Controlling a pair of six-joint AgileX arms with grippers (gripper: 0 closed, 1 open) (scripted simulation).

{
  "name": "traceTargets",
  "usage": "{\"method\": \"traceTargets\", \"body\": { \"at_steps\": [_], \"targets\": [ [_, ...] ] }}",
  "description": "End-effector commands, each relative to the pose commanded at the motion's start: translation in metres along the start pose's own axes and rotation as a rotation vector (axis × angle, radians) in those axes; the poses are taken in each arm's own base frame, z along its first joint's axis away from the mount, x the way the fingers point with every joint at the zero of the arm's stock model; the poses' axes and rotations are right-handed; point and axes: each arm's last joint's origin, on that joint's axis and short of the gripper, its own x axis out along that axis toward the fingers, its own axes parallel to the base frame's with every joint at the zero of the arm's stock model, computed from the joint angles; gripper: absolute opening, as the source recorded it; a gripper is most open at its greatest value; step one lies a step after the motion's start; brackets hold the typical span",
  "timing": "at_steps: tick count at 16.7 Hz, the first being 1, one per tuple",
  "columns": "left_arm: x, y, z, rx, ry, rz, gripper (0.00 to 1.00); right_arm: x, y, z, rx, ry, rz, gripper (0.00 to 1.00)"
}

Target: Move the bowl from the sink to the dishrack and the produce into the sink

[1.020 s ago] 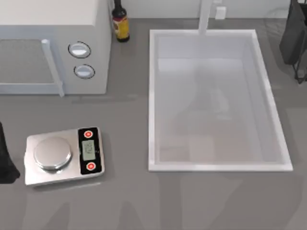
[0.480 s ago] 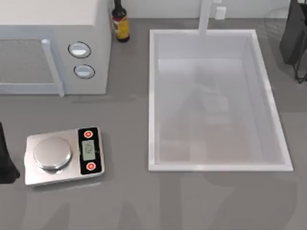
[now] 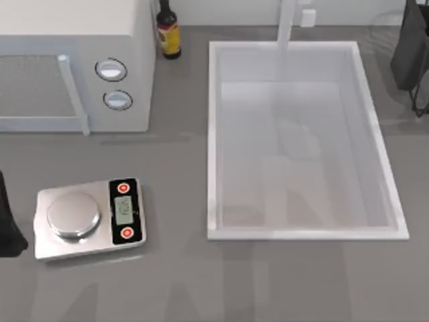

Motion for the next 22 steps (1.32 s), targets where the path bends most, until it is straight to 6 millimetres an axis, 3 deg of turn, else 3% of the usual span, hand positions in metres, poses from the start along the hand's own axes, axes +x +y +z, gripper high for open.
{"method": "traceTargets", "body": {
  "at_steps": [3, 6, 10, 15, 22],
  "targets": [
    [0.000, 0.000, 0.000, 0.000, 0.000, 0.000, 1.00, -0.057, 0.018, -0.007, -0.010, 0.014, -0.002, 1.00],
    [0.000, 0.000, 0.000, 0.000, 0.000, 0.000, 1.00, -0.106, 0.032, -0.029, -0.017, 0.016, 0.005, 1.00],
    [0.000, 0.000, 0.000, 0.000, 0.000, 0.000, 1.00, -0.148, 0.042, -0.068, -0.013, 0.000, 0.019, 1.00],
    [0.000, 0.000, 0.000, 0.000, 0.000, 0.000, 1.00, -0.164, 0.047, -0.105, 0.001, -0.004, 0.033, 1.00],
    [0.000, 0.000, 0.000, 0.000, 0.000, 0.000, 1.00, -0.164, 0.047, -0.109, 0.003, -0.004, 0.034, 1.00]
  ]
}}
